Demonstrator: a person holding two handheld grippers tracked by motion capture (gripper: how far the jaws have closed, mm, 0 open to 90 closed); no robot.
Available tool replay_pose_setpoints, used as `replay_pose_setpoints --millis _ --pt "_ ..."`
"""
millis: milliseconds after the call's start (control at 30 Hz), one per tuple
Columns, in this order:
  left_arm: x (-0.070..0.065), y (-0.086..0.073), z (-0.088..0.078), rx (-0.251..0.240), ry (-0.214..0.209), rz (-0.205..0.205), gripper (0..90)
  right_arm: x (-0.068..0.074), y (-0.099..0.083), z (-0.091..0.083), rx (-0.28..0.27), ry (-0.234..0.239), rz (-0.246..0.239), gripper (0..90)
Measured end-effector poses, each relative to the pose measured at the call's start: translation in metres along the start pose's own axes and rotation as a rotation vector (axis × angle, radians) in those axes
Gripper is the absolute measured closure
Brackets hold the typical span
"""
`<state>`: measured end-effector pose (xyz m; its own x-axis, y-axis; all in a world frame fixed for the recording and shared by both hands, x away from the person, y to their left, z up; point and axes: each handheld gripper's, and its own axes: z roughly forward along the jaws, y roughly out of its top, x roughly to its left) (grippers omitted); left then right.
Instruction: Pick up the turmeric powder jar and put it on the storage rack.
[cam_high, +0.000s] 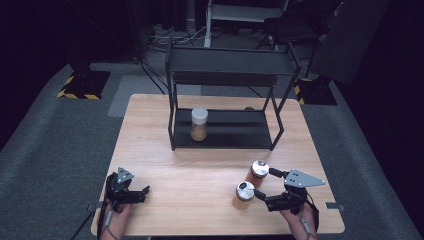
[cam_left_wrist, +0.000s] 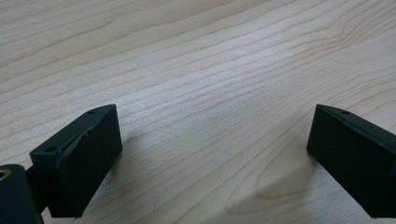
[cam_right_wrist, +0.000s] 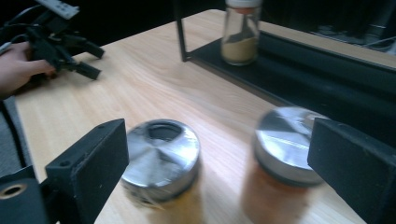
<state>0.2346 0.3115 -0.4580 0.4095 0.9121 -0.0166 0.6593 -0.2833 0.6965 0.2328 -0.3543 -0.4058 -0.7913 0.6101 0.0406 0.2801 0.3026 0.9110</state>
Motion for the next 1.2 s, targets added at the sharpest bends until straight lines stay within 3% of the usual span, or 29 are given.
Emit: replay_pose_setpoints --millis 267,867,1200 --pt "0.0 0.0 0.0 0.0 -0.001 0.0 3.1 0.012 0.003 0.016 0.016 0.064 -0.016 6.9" --pt "0.0 0.0 0.0 0.0 -0.001 0.0 3.1 0.014 -0.009 0.058 0.193 0.072 -0.033 25.8" --pt "0.0 0.0 0.0 0.0 -0.001 0.0 3.1 0.019 0.001 0.062 0.231 0.056 -0.077 30.6"
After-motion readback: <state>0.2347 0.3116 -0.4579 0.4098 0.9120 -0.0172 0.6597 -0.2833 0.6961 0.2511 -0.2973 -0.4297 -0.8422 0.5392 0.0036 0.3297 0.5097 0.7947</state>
